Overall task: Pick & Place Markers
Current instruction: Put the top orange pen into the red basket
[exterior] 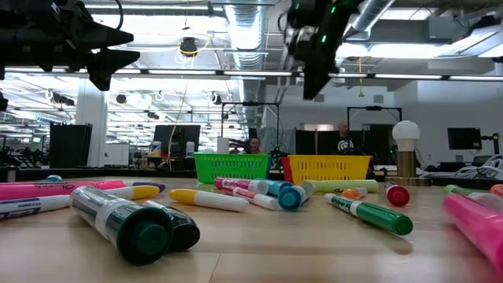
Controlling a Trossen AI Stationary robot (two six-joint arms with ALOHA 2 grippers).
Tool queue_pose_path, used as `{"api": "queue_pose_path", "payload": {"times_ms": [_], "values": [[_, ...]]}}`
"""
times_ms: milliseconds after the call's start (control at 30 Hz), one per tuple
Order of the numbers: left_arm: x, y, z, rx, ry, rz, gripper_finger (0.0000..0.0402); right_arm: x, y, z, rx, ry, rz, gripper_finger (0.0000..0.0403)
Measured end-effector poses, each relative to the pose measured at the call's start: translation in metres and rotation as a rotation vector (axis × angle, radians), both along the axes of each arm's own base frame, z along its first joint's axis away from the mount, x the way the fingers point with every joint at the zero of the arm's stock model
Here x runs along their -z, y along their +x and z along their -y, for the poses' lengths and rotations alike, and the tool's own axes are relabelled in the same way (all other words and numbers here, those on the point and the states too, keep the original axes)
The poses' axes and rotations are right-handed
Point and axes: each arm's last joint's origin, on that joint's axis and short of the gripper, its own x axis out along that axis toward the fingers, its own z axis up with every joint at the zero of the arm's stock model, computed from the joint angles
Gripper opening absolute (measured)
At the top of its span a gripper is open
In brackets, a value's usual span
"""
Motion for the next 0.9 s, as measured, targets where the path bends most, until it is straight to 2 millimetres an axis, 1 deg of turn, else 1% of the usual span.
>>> {"api": "queue_pose_path", "payload": {"times_ms": [100,200,267,367,533,633,767,900], "values": [[0.0,0.0,0.0,0.0,0.001,0.0,0.0191,-0.018,-0.003,-0.028,-0.069,0.034,0.071,0.0129],[0.0,0.0,0.0,0.0,0.002,0.0,0.0191,-0.029,-0.002,-0.061,-0.194,0.072,0.114,0.0129],[0.0,0.0,0.0,0.0,0.002,-0.001,0.0191,-0.031,-0.002,-0.084,-0.306,0.091,0.092,0.0129],[0.0,0.0,0.0,0.0,0.002,0.0,0.0191,-0.029,-0.002,-0.118,-0.466,0.094,0.019,0.0129],[0.0,0.0,0.0,-0.001,0.003,0.0,0.0191,-0.014,-0.003,-0.17,-0.691,0.089,-0.068,0.0129],[0.0,0.0,0.0,0.0,0.001,0.0,0.0191,-0.002,-0.005,-0.194,-0.812,0.073,-0.105,0.0129],[0.0,0.0,0.0,0.0,0.0,0.0,0.0191,0.019,-0.008,-0.213,-0.931,0.055,-0.152,0.0129],[0.0,0.0,0.0,0.0,0.0,0.0,0.0191,0.044,-0.008,-0.223,-1.022,0.025,-0.154,0.0129]]}}
